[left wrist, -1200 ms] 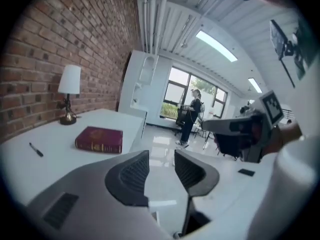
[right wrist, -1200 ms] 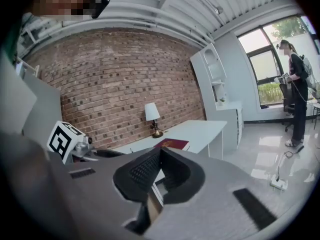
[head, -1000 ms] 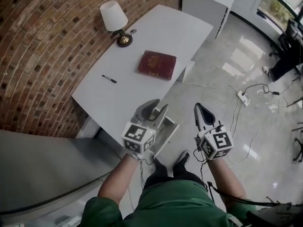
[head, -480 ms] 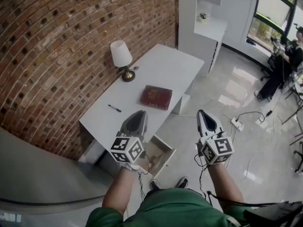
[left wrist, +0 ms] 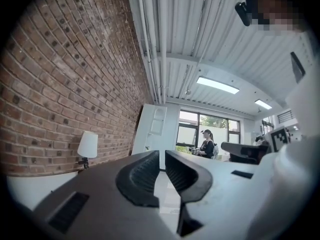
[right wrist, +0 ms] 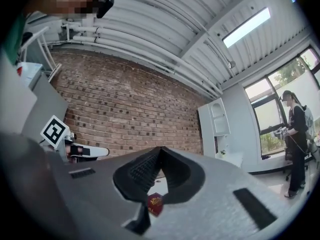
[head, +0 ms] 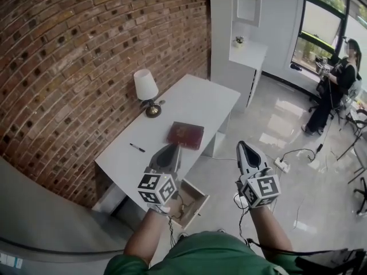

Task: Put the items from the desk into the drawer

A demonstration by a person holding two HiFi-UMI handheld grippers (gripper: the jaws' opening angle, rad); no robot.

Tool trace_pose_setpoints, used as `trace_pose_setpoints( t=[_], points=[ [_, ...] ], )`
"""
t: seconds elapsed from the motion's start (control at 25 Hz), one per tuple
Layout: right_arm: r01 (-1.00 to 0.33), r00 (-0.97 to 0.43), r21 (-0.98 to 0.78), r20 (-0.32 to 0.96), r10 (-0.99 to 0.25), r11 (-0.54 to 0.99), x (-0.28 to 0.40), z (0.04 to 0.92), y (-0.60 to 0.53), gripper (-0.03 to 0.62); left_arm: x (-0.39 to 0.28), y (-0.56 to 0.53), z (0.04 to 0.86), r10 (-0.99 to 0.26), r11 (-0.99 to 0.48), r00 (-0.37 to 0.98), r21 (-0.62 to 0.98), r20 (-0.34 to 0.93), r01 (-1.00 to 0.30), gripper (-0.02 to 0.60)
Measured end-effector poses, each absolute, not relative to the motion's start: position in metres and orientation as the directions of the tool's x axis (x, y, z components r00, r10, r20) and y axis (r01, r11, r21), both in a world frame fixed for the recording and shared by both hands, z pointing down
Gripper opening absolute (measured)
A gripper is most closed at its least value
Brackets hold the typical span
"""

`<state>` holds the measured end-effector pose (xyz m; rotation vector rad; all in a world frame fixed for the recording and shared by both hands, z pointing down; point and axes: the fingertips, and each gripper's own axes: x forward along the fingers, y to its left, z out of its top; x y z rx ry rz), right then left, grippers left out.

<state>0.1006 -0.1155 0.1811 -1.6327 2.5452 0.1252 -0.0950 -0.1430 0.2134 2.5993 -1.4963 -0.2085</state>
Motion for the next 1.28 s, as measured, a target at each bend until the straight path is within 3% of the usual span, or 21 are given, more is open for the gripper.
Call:
trace_pose_setpoints(
  t=[0.56,1.28],
  points=[
    [-0.906,-0.42,0.022,-0.182,-0.889,0.424,0.094,0.165,-0.114,0.003,-0.092,-0.134,0.172,-0.854,-0.514,0.497,0.092,-0.156,-0.853,0.034],
    [-0.9,-0.434,0.042,-0.15,-0.888,0.433,0.082,0.179,-0.116,0.002,-0.098,-0.141,0.188,-0.865,-0.499,0.488,0.097,-0.119,-0.861,0.034]
  ],
)
